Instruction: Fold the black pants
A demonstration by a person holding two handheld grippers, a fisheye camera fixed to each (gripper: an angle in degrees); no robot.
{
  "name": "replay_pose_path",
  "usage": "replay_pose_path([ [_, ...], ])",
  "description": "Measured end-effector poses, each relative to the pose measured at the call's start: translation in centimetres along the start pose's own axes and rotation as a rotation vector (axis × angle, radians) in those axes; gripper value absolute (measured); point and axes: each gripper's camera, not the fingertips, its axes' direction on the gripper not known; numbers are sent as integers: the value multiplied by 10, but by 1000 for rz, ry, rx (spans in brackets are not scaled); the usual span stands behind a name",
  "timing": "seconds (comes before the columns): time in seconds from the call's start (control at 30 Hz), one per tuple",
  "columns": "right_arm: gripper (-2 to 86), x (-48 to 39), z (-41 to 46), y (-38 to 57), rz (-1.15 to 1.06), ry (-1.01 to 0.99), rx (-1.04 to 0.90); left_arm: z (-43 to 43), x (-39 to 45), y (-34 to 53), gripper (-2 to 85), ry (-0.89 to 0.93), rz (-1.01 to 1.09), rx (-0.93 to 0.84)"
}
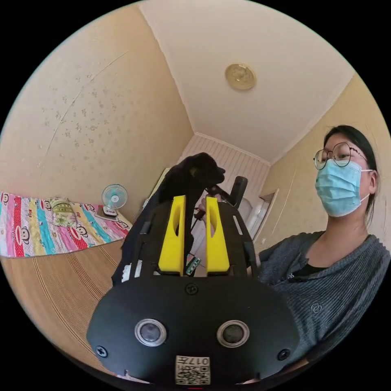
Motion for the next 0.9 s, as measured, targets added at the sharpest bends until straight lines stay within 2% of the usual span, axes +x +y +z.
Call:
replay_pose_path([
  [0.13,39,6,-28,-34,-25,5,69,-33,-5,40,90,-174,-54,6],
  [0.23,40,11,-50,-56,-17,-6,116,-39,-25,64,119,-248,-95,-73],
  [0.33,39,13,-63,-72,-33,-62,138,-13,-46,68,150,-291,-115,-180],
  [0.43,39,17,-68,-79,-10,-85,122,38,-27,39,191,-280,2,-209],
  [0.53,39,30,-75,-73,19,-107,109,68,22,3,197,-290,214,-81],
  [0.7,43,78,-94,-45,85,-72,54,54,67,-41,56,-238,285,279],
  [0.8,52,120,-102,-22,86,-148,-27,41,62,-85,23,-163,229,326],
  [0.9,63,161,-113,7,83,-290,-88,37,60,-130,4,-180,186,319],
])
